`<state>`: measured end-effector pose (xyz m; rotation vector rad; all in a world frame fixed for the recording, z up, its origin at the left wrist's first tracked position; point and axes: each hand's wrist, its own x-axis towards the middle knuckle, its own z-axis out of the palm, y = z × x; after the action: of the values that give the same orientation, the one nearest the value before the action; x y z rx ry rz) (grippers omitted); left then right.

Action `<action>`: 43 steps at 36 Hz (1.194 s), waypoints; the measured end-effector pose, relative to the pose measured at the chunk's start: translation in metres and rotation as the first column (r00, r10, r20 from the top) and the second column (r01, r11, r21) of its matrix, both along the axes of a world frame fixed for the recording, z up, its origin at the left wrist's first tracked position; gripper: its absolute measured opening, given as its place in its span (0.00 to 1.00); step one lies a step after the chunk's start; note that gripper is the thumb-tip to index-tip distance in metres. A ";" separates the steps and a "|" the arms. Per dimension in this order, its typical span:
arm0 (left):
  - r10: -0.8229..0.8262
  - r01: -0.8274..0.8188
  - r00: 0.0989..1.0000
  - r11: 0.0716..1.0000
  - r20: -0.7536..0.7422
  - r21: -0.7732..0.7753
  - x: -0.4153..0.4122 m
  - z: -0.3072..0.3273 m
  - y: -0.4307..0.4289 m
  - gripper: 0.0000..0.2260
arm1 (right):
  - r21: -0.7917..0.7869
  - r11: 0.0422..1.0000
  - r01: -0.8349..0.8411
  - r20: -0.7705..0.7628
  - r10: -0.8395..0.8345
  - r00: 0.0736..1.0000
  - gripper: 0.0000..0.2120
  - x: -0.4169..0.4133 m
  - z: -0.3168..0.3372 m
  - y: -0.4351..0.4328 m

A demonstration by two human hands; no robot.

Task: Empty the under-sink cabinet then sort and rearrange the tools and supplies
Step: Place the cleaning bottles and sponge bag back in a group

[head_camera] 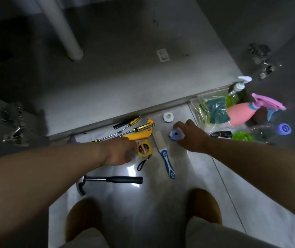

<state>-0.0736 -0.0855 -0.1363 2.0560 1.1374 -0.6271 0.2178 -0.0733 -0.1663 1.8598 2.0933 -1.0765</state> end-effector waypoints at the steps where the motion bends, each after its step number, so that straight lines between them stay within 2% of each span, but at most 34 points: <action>1: 0.021 -0.021 0.999 1.000 0.034 0.006 0.001 -0.008 -0.001 0.12 | 0.013 1.000 -0.001 0.005 0.001 1.000 0.23 -0.004 -0.006 0.001; 5: 0.123 -0.119 0.989 0.991 0.082 -0.054 0.008 -0.031 -0.007 0.19 | 0.083 0.996 -0.021 0.052 0.017 0.999 0.15 -0.013 -0.026 0.000; 9: 0.234 -0.222 0.959 0.971 0.162 -0.086 0.015 -0.049 -0.009 0.18 | 0.165 0.986 0.022 0.084 -0.036 0.996 0.09 -0.015 -0.033 0.003; 15: 0.400 -0.394 0.889 0.916 0.222 -0.074 0.022 -0.060 -0.013 0.21 | 0.224 0.961 0.161 0.180 -0.203 0.963 0.14 -0.015 -0.038 0.020; 19: 0.431 -0.432 0.873 0.900 0.228 -0.048 0.023 -0.061 -0.020 0.20 | 0.231 0.938 0.260 0.207 -0.309 0.928 0.19 -0.013 -0.037 0.030; 22: 0.427 -0.425 0.874 0.903 0.233 -0.062 0.024 -0.062 -0.026 0.22 | 0.250 0.946 0.204 0.145 -0.245 0.959 0.24 -0.016 -0.035 0.033; 25: 0.409 -0.412 0.890 0.911 0.200 -0.027 0.026 -0.063 -0.029 0.16 | 0.254 0.967 0.021 0.109 -0.051 0.993 0.32 -0.024 -0.035 0.035; 29: 0.410 -0.412 0.896 0.911 0.170 -0.028 0.031 -0.060 -0.028 0.13 | 0.255 0.951 -0.172 0.224 0.115 0.968 0.28 -0.029 -0.038 0.035; 39: 0.413 -0.416 0.897 0.909 0.156 -0.015 0.044 -0.057 -0.028 0.12 | 0.274 0.956 -0.102 0.335 0.004 0.942 0.24 -0.003 -0.037 0.045; 43: 0.396 -0.400 0.908 0.916 0.137 0.002 0.045 -0.054 -0.029 0.12 | 0.259 0.963 -0.070 0.328 -0.020 0.944 0.25 0.006 -0.035 0.048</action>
<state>-0.0282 -0.1143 -0.1899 1.7815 1.4385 -0.2659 0.2241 -0.0252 -0.2017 1.9564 2.1331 -0.4484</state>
